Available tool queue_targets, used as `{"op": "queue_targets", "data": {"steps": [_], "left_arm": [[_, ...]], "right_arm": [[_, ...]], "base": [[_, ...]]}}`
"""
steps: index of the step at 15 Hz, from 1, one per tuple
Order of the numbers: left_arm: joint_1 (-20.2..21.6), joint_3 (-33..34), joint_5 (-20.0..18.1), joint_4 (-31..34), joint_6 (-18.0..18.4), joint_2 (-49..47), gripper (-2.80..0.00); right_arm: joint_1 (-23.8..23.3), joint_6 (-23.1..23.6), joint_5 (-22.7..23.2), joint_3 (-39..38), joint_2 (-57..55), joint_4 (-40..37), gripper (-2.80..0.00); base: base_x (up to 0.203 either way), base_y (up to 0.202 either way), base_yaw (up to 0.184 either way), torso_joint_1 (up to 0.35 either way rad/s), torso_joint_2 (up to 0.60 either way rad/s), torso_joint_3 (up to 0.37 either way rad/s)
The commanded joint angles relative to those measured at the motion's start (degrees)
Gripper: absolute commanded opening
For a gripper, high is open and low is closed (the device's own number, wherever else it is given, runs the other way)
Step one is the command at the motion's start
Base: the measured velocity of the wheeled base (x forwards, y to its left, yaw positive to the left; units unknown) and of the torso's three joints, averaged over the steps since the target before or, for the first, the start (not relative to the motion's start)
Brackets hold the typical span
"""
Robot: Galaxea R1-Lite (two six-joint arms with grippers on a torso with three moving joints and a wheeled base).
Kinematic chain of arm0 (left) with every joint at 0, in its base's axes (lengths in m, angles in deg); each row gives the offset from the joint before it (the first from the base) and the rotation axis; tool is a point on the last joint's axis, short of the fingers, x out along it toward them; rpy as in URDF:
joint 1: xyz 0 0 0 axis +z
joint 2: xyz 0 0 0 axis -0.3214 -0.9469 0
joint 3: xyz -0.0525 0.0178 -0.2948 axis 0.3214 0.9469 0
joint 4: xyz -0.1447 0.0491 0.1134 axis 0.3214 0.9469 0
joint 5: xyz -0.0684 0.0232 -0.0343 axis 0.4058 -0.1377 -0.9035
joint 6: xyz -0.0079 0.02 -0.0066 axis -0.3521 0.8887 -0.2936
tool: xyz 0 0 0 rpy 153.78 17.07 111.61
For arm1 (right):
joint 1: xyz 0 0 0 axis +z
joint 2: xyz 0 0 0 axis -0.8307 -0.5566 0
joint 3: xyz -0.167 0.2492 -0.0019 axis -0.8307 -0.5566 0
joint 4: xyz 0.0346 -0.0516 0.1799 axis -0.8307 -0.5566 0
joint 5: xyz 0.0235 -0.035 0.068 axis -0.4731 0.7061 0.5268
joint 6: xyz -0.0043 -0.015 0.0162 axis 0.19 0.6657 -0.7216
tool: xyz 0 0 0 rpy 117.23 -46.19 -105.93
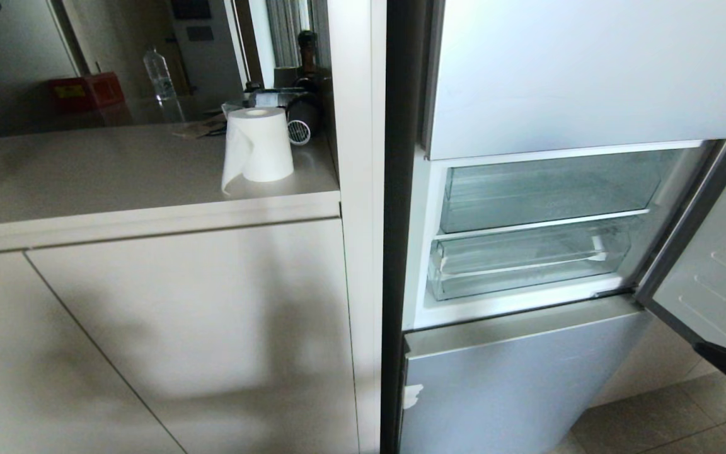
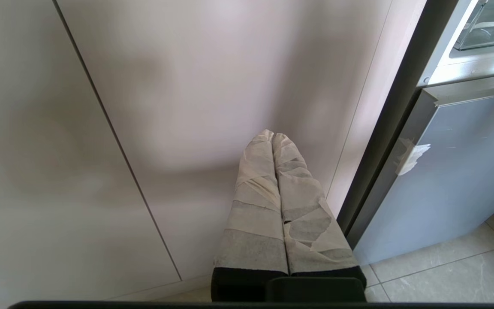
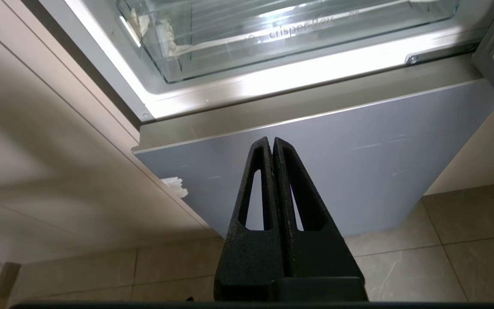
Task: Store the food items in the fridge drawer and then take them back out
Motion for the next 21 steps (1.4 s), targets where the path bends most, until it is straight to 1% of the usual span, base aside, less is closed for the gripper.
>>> {"op": "queue_targets", "data": {"steps": [1, 5, 6, 18, 20, 21], "left_arm": [[0.0, -0.01, 0.02, 0.01, -0.01, 0.02, -2.8], [0.0, -0.01, 0.02, 0.01, -0.01, 0.02, -2.8], [0.0, -0.01, 0.02, 0.01, -0.01, 0.02, -2.8], [0.0, -0.01, 0.02, 0.01, -0.01, 0.02, -2.8], [0.0, -0.01, -0.01, 0.01, -0.01, 0.02, -2.8], [0.0, -0.01, 0.02, 0.01, -0.01, 0.02, -2.8]], "right_arm": [[-0.02, -0.04, 0.05, -0.07, 1.46, -0.1, -2.8], [0.07, 0.05, 0.04, 0.02, 2.21, -0.87, -2.8], [0.07, 0.14, 0.04, 0.02, 2.21, -0.87, -2.8], [-0.1, -0.3, -0.22, -0.07, 3.0, -1.31, -2.8], [-1.36, -1.21, -1.54, 0.15, 2.88, -0.91, -2.8], [-4.13, -2.81, -1.93, 0.79, 2.62, -0.23, -2.8]], "base": [[0.0, 0.0, 0.0, 0.0, 0.0, 0.0], [0.0, 0.0, 0.0, 0.0, 0.0, 0.0], [0.004, 0.006, -0.102, 0.002, 0.0, 0.007], [-0.001, 0.007, -0.174, 0.002, 0.0, 0.001], [0.0, 0.007, -0.174, 0.002, 0.0, -0.001], [0.0, 0.006, -0.168, 0.002, 0.0, 0.002]]}}
